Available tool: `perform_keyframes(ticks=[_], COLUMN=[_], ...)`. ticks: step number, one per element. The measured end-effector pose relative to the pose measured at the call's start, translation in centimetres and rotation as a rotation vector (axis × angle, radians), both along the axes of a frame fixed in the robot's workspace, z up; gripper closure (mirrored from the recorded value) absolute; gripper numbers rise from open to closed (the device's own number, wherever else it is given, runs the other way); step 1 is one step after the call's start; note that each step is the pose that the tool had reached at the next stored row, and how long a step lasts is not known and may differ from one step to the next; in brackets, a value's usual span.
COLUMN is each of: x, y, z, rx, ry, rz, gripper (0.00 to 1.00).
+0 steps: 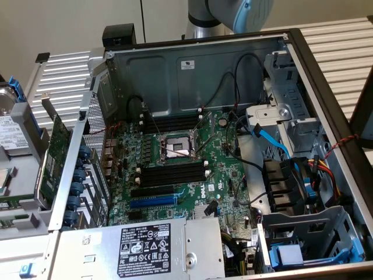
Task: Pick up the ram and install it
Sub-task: 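Reach for the ram, then pick up the ram and move it above insertion slot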
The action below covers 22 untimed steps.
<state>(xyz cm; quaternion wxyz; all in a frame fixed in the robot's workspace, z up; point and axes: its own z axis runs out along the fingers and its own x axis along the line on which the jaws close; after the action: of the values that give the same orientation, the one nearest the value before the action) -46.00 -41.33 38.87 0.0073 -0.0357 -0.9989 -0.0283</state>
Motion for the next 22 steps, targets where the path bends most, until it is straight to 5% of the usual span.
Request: perform_keyframes(ticks=[11, 22], x=[-0.46, -0.46], y=[0.0, 0.0], z=[-0.03, -0.06], rx=[0.0, 0.0], ry=[0.0006, 0.0005], rz=[0.007, 0.222], gripper=[0.89, 0.89])
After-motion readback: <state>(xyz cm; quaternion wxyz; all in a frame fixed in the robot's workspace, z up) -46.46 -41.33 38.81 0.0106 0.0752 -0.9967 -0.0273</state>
